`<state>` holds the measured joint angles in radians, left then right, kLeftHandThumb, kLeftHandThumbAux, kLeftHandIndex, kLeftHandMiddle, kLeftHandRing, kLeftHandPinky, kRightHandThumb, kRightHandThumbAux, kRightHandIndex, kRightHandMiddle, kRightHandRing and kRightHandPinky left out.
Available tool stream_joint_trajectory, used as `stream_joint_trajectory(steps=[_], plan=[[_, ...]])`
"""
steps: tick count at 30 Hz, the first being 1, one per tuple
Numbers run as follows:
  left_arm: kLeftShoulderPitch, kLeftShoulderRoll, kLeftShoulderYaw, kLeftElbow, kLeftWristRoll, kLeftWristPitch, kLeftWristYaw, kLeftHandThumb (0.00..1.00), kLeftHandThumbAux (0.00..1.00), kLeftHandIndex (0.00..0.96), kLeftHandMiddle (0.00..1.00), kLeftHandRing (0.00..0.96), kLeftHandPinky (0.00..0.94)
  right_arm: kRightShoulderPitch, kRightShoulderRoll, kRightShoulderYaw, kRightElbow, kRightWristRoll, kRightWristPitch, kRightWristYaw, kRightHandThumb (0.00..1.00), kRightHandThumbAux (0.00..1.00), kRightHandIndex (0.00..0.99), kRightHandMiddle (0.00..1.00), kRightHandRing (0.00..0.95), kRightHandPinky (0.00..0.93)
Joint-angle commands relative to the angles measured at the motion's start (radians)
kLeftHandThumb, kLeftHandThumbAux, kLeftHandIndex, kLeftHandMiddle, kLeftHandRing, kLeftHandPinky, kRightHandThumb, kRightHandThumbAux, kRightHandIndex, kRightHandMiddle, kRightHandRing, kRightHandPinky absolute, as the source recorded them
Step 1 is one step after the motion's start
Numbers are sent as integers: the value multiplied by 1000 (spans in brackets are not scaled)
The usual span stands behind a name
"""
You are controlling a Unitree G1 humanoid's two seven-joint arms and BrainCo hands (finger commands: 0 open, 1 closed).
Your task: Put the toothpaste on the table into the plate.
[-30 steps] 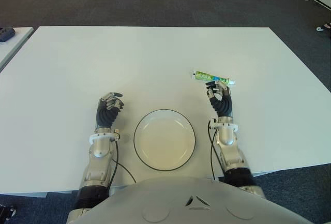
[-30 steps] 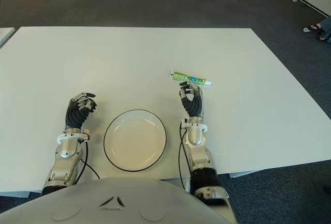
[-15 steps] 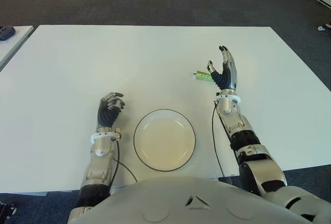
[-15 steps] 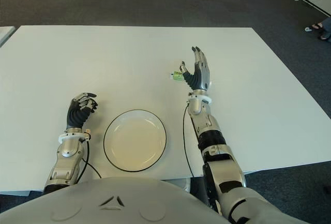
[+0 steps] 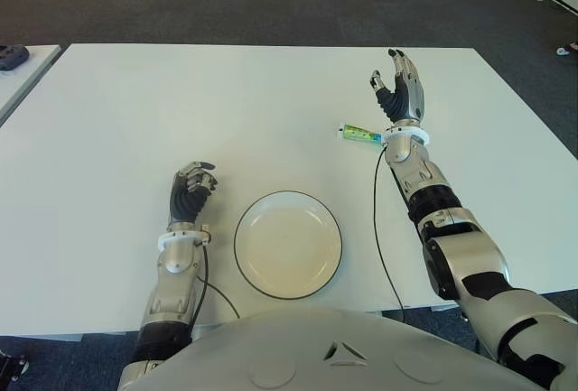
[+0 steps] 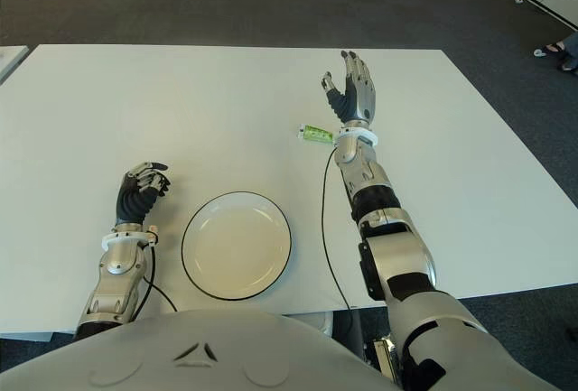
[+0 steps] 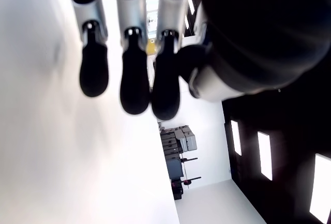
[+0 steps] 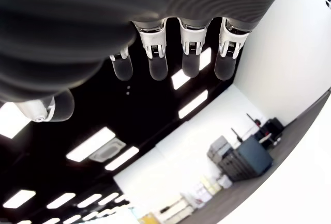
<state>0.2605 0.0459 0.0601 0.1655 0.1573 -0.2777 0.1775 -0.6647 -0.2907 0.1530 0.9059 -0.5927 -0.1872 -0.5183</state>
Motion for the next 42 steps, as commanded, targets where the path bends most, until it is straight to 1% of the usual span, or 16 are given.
stream_joint_trajectory(steps=[1, 5, 9, 15, 19, 23, 25, 27, 31, 34, 35, 37, 39, 42], plan=[[0, 3, -2, -2, 8, -1, 4, 708, 716, 434, 629, 634, 619, -79, -16, 27, 118, 7, 34, 49, 589, 187, 0, 0, 0, 0], [2, 4, -1, -5, 0, -15, -2, 708, 716, 434, 633, 638, 629, -134, -22, 48, 189, 11, 43, 86, 594, 165, 0, 0, 0, 0], [3, 5, -1, -4, -3, -22, -4, 707, 716, 434, 634, 639, 630, -169, -30, 74, 231, 3, 52, 121, 592, 152, 0, 0, 0, 0], [9, 3, -3, -14, -6, -19, -7, 707, 715, 434, 635, 641, 633, -217, -52, 134, 288, -20, 73, 207, 575, 160, 0, 0, 0, 0], [17, -3, -3, -31, -9, -1, -6, 707, 716, 433, 635, 642, 635, -244, -66, 188, 317, -46, 103, 282, 565, 163, 0, 0, 0, 0], [20, -9, -3, -39, -11, 6, -3, 706, 716, 433, 634, 640, 630, -261, -73, 231, 335, -68, 123, 334, 557, 162, 0, 0, 0, 0], [22, -12, -1, -47, -17, 19, -4, 706, 716, 433, 633, 638, 625, -277, -82, 271, 349, -98, 135, 390, 549, 160, 0, 0, 0, 0], [22, -13, -1, -50, -19, 23, -4, 706, 716, 433, 630, 634, 617, -287, -88, 295, 357, -113, 142, 423, 539, 156, 0, 0, 0, 0], [31, -20, -3, -71, -21, 46, -3, 706, 716, 433, 622, 623, 604, -301, -111, 346, 387, -148, 136, 483, 522, 148, 0, 0, 0, 0], [33, -24, -4, -75, -15, 47, 3, 706, 716, 433, 618, 619, 600, -286, -128, 376, 422, -170, 117, 487, 516, 147, 0, 0, 0, 0], [33, -25, -5, -76, -13, 47, 5, 706, 716, 433, 617, 618, 599, -283, -130, 382, 429, -173, 114, 486, 515, 147, 0, 0, 0, 0], [35, -30, -4, -83, -15, 57, 5, 706, 716, 433, 616, 614, 596, -297, -132, 405, 424, -188, 110, 511, 513, 147, 0, 0, 0, 0], [39, -32, -4, -93, -13, 74, 5, 705, 716, 433, 615, 611, 595, -299, -135, 433, 429, -207, 102, 528, 508, 146, 0, 0, 0, 0], [42, -32, -6, -102, -5, 79, 7, 705, 716, 433, 616, 611, 599, -300, -143, 466, 435, -231, 86, 561, 494, 140, 0, 0, 0, 0]])
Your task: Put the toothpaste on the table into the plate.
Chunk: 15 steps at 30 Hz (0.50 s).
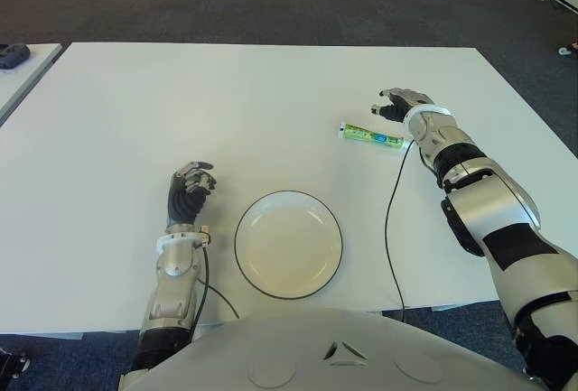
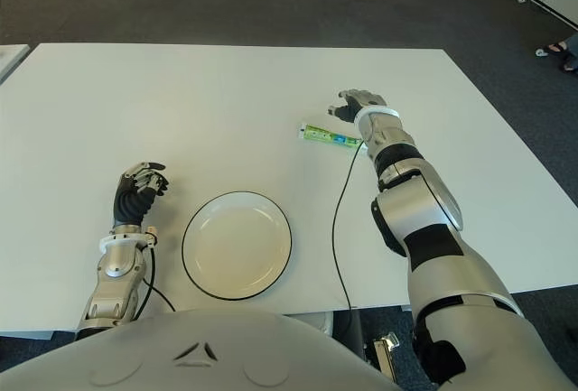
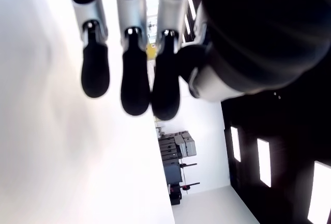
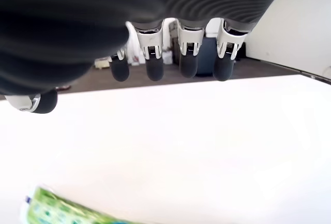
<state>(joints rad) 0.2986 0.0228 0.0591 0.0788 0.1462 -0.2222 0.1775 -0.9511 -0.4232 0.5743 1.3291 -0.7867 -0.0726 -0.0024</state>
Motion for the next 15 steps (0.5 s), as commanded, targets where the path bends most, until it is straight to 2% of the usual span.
stream_joint_trajectory(steps=[1, 15], plan=[[4, -10, -5, -19, 7, 26, 7, 705, 716, 433, 618, 613, 599, -14, -13, 53, 13, -42, -33, 56, 489, 138, 0, 0, 0, 0], [8, -25, 0, -36, -8, 48, 2, 706, 716, 433, 618, 603, 584, 1, -34, 129, 17, -87, -56, 136, 476, 124, 0, 0, 0, 0]])
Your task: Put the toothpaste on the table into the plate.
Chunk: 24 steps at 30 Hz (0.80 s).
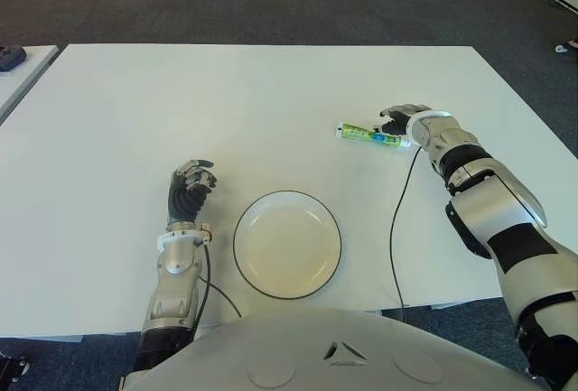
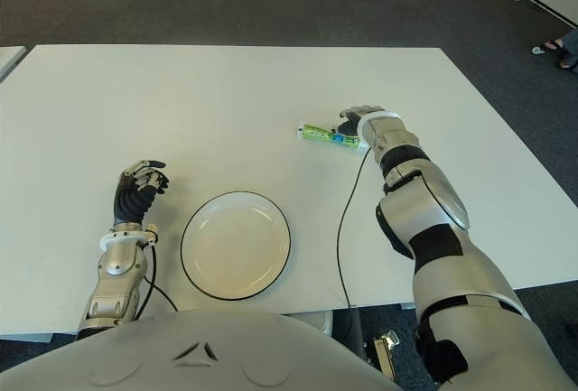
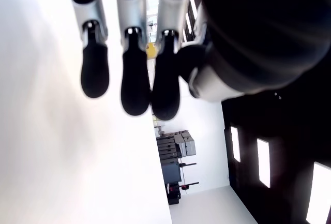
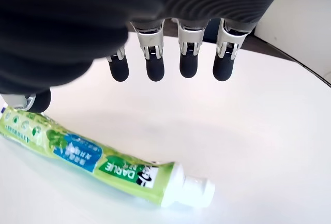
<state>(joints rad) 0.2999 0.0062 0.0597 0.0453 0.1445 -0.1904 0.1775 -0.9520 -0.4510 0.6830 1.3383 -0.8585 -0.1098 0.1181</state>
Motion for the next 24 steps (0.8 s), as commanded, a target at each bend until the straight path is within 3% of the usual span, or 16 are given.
stream_joint_trajectory(steps=[1, 15, 24], plan=[[7, -8, -1, -4, -7, 17, 1, 706, 716, 433, 617, 601, 583, 5, -7, 22, 9, -16, -19, 15, 477, 122, 0, 0, 0, 0], [24, -1, -3, -27, 5, 8, -5, 706, 716, 434, 629, 618, 602, 97, 10, 64, 43, -35, -15, -12, 499, 129, 0, 0, 0, 0], [52, -8, -2, -45, -7, -1, -2, 706, 715, 433, 617, 600, 586, 155, 24, 44, 50, -12, 10, -42, 504, 145, 0, 0, 0, 0]])
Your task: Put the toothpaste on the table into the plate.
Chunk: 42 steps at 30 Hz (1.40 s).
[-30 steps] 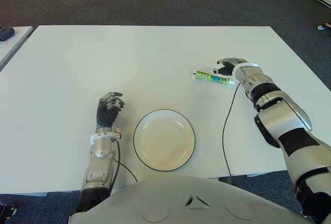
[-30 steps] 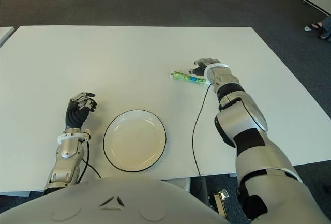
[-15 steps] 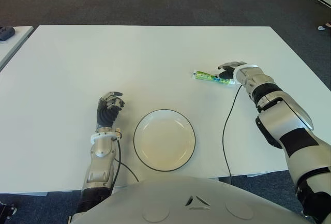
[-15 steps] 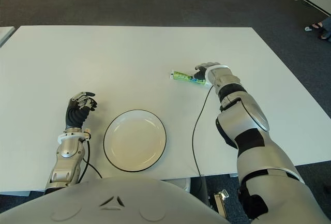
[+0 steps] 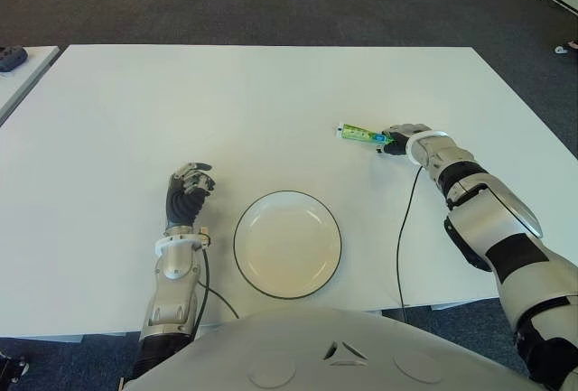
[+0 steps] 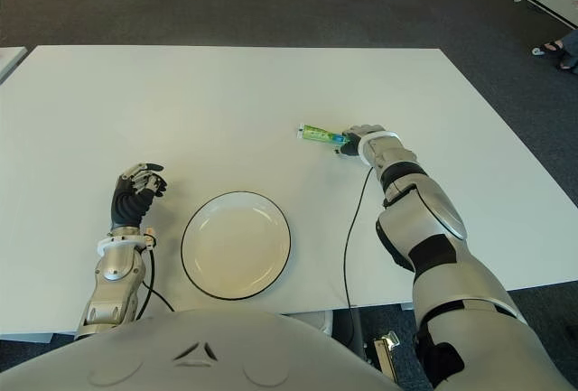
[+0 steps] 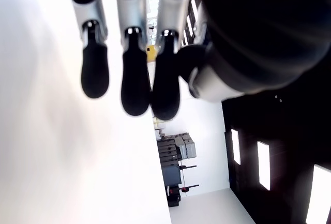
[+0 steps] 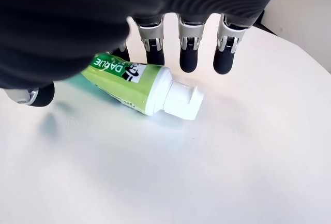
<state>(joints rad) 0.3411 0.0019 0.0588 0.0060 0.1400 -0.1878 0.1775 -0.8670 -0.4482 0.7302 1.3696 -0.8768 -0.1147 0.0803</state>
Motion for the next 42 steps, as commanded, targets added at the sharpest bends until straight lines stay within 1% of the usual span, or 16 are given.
stream_joint_trajectory(steps=[1, 5, 7, 8, 10, 12, 17, 22, 26, 33, 35, 37, 38, 40, 41, 42], plan=[[13, -3, -2, -5, -1, -6, 0, 706, 715, 433, 616, 599, 585, 80, 23, -6, 21, 7, 19, -13, 502, 148, 0, 0, 0, 0], [18, -1, -4, -1, 18, -23, 15, 706, 716, 433, 609, 598, 586, 90, 28, -15, 21, 11, 33, -33, 472, 182, 0, 0, 0, 0], [21, 0, -3, 2, 25, -40, 20, 706, 716, 433, 609, 600, 588, 92, 37, -23, 21, 16, 54, -47, 454, 205, 0, 0, 0, 0], [22, 1, -2, 5, 27, -49, 22, 705, 716, 433, 610, 602, 589, 92, 42, -26, 21, 18, 64, -54, 418, 253, 0, 0, 0, 0], [23, 3, -1, 9, 30, -62, 25, 705, 716, 433, 611, 605, 590, 92, 50, -30, 21, 21, 80, -63, 387, 296, 0, 0, 0, 0], [26, 5, 1, 11, 31, -65, 25, 705, 717, 433, 615, 610, 591, 91, 61, -36, 21, 23, 102, -76, 341, 371, 0, 0, 0, 0], [34, 2, 6, 1, 27, -50, 22, 704, 717, 432, 622, 618, 596, 98, 82, -46, 22, 25, 141, -115, 302, 479, 0, 0, 0, 0], [43, 4, 7, -7, 20, -44, 14, 702, 718, 432, 625, 619, 593, 108, 101, -53, 24, 25, 175, -175, 299, 563, 7, 0, 0, 0], [46, -7, 15, -24, 5, -2, 16, 702, 717, 432, 627, 616, 586, 117, 116, -66, 27, 32, 197, -223, 288, 614, 24, 0, 0, 0], [49, -25, 21, -45, 3, 31, 31, 705, 717, 433, 623, 609, 588, 123, 129, -93, 25, 43, 210, -301, 280, 664, 41, 0, 0, 0], [50, -29, 24, -47, -3, 33, 30, 705, 716, 434, 624, 606, 588, 126, 133, -105, 23, 52, 207, -338, 278, 679, 50, 0, 0, 18], [51, -32, 26, -48, -6, 33, 28, 706, 716, 434, 624, 604, 588, 129, 136, -113, 21, 59, 204, -367, 283, 700, 108, 42, 44, 106], [50, -32, 28, -44, -14, 23, 24, 706, 716, 434, 624, 603, 588, 130, 137, -124, 21, 68, 202, -385, 284, 703, 116, 48, 50, 118], [50, -32, 31, -39, -24, 12, 18, 706, 715, 434, 624, 601, 585, 132, 139, -135, 21, 78, 199, -404, 289, 728, 172, 111, 119, 193], [49, -31, 32, -35, -24, 5, 18, 706, 715, 434, 624, 601, 585, 134, 140, -142, 22, 84, 197, -414, 290, 731, 179, 120, 129, 203], [48, -30, 32, -33, -23, 2, 18, 706, 715, 434, 623, 600, 585, 134, 140, -146, 22, 86, 196, -420, 299, 741, 218, 161, 167, 235]])
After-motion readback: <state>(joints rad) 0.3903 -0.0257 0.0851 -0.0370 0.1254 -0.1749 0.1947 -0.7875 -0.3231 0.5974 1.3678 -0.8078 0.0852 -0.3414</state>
